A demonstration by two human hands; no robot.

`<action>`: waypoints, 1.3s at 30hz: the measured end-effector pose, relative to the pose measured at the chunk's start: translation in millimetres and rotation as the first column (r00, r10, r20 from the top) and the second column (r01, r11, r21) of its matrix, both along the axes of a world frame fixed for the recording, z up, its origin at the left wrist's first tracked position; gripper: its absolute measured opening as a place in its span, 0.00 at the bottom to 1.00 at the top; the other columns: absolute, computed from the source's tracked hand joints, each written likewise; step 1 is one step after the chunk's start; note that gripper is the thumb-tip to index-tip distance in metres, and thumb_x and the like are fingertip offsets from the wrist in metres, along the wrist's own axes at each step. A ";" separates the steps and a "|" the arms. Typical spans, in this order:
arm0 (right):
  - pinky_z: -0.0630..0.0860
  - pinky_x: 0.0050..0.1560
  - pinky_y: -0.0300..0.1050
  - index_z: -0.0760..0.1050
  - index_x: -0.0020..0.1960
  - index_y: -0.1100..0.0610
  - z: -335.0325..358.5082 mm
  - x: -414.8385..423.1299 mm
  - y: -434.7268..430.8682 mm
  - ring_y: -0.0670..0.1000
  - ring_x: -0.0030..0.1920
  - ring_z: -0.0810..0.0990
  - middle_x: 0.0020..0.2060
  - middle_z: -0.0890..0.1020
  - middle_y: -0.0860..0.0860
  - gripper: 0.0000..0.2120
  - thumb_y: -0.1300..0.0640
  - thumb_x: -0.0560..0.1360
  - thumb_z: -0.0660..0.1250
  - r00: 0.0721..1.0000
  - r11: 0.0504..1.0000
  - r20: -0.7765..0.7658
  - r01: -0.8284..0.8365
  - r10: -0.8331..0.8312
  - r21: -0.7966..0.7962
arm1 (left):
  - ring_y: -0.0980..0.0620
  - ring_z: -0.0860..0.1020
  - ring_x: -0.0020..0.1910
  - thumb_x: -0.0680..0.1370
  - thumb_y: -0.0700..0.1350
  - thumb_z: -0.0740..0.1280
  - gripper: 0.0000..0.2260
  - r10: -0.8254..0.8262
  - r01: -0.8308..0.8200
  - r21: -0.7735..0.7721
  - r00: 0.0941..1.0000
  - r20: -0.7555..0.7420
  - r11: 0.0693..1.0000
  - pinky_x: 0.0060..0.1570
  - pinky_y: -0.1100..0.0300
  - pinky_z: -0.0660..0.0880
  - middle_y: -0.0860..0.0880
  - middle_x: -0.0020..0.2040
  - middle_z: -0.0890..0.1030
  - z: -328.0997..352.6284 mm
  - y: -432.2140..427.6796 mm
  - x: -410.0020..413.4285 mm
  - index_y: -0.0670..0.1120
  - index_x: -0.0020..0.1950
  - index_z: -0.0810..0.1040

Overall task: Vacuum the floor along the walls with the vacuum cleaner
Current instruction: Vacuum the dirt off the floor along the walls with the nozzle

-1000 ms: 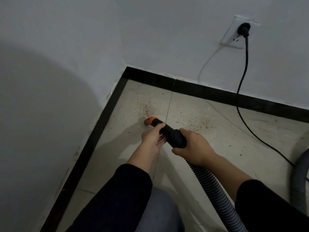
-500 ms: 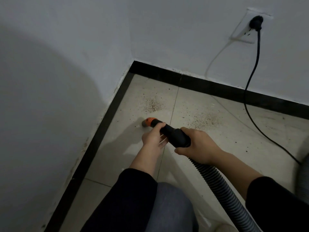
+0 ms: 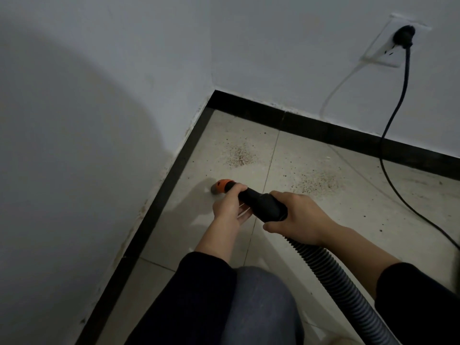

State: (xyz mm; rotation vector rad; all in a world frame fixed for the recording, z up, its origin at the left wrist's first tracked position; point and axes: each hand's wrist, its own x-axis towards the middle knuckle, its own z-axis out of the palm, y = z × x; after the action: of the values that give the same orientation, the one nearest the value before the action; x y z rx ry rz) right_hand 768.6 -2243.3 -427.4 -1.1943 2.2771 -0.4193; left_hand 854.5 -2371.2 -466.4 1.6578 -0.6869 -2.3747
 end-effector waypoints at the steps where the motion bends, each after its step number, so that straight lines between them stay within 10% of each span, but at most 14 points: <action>1: 0.74 0.37 0.43 0.74 0.53 0.50 0.2 1.5 -0.9 0.46 0.38 0.75 0.39 0.78 0.47 0.17 0.47 0.67 0.73 1.000 1.000 0.003 -0.009 0.009 0.001 | 0.47 0.82 0.45 0.74 0.40 0.72 0.16 0.014 -0.014 0.002 1.000 0.003 1.000 0.34 0.57 0.79 0.40 0.51 0.83 0.5 -0.2 1.9 0.37 0.60 0.76; 39: 0.74 0.39 0.43 0.72 0.55 0.53 -22.1 31.0 -70.5 0.51 0.41 0.76 0.42 0.77 0.50 0.18 0.49 0.69 0.72 0.996 0.993 -0.002 -0.086 0.086 -0.081 | 0.47 0.82 0.48 0.74 0.41 0.73 0.08 0.280 -0.271 -0.124 0.958 0.062 0.954 0.35 0.59 0.79 0.40 0.50 0.82 -9.5 -48.3 28.6 0.40 0.49 0.77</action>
State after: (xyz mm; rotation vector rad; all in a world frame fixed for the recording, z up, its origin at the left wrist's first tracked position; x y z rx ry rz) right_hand 799.6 -2313.7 -449.5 -1.3260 2.2168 -0.4835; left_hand 883.1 -2419.4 -475.8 1.6835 -0.5504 -2.0482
